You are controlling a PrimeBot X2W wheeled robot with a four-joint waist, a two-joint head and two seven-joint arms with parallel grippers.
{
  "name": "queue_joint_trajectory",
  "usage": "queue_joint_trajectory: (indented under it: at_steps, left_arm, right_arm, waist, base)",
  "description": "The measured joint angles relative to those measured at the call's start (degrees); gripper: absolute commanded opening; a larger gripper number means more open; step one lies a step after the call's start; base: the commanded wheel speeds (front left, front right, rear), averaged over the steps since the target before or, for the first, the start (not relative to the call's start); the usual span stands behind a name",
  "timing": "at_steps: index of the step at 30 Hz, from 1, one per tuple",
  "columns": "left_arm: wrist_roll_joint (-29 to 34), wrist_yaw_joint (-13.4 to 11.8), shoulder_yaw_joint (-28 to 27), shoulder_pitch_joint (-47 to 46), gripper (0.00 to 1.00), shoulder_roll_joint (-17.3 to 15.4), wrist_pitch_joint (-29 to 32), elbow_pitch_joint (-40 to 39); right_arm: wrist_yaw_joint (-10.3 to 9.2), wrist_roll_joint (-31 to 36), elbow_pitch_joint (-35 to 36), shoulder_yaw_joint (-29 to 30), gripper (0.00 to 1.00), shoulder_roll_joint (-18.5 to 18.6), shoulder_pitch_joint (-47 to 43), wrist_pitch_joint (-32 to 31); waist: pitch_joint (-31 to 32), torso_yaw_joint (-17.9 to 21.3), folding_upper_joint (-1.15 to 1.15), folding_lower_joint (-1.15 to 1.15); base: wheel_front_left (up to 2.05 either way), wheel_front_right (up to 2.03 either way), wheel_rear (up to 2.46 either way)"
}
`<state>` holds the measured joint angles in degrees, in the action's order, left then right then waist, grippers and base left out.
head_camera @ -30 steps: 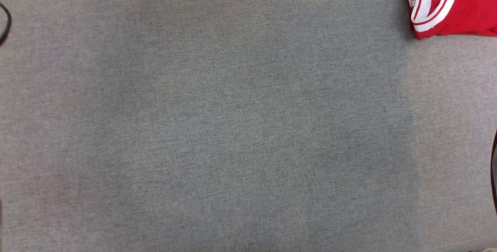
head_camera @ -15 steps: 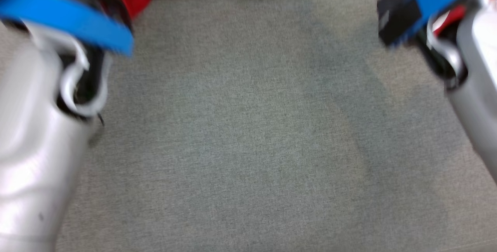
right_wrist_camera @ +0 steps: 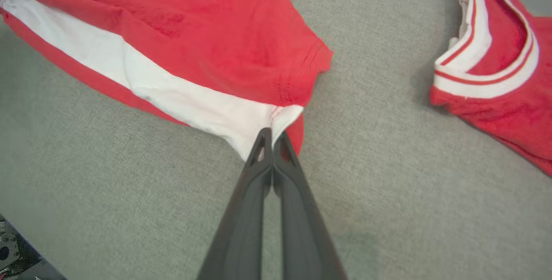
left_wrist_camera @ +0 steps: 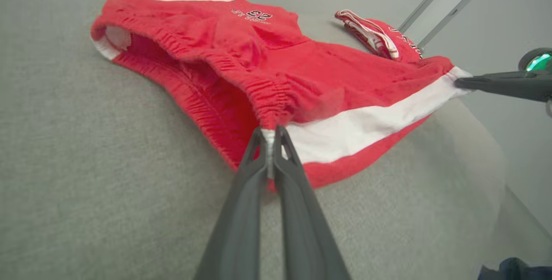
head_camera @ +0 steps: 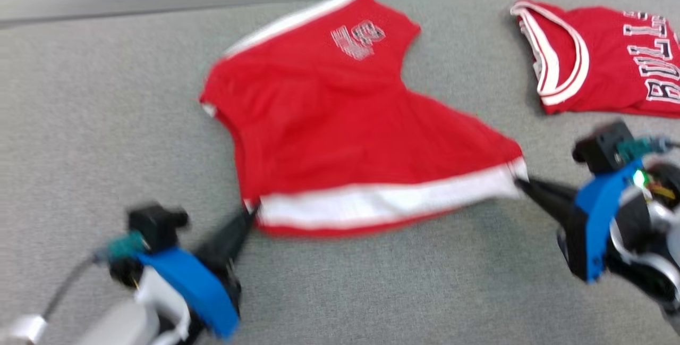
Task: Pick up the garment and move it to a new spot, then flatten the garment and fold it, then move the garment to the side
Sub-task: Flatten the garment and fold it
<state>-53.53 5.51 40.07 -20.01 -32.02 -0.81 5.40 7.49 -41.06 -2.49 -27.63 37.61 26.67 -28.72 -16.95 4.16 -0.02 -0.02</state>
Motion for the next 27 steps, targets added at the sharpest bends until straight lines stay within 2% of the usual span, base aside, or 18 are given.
queue_joint_trajectory:
  at_steps: [4,8,12,17,21,27]
  left_arm:
    - [0.0,-1.8,4.4,6.2,0.0,-2.0,5.1,-4.4]
    - [-1.9,-4.5,6.8,11.4,0.0,-4.5,9.9,-9.7]
    - [-3.4,-7.7,7.3,15.4,0.0,-7.9,12.8,-15.8]
    - [-4.5,-11.3,7.4,18.7,0.0,-10.9,14.9,-22.2]
    - [-5.6,-12.2,6.3,18.6,0.0,-10.3,14.5,-24.5]
    - [-10.5,-9.5,2.7,13.6,0.0,-7.4,14.6,-24.1]
  right_arm:
    - [0.0,-0.6,5.1,5.9,0.0,0.1,-10.4,-7.5]
    - [0.0,0.2,10.7,12.8,0.0,-2.5,-20.6,-15.4]
    - [0.0,2.9,17.3,20.6,0.0,-7.3,-30.6,-23.5]
    - [0.0,5.3,26.1,28.8,0.0,-14.5,-38.8,-32.2]
    - [0.0,7.3,31.7,31.4,0.0,-16.5,-38.0,-34.0]
    - [0.0,7.3,31.6,29.1,0.0,-13.9,-27.7,-34.4]
  waist:
    - [2.7,-0.7,0.0,-0.01]
    - [4.6,-1.4,0.0,0.0]
    - [5.6,-2.0,-0.01,0.0]
    - [5.7,-2.6,0.0,0.01]
    - [5.4,-3.1,0.0,0.01]
    - [4.9,-3.5,0.01,0.02]
  base:
    - [0.0,0.0,0.0]
    - [0.0,0.0,0.0]
    - [0.0,0.0,0.0]
    - [0.0,0.0,0.0]
    - [0.0,0.0,0.0]
    - [0.0,0.0,0.0]
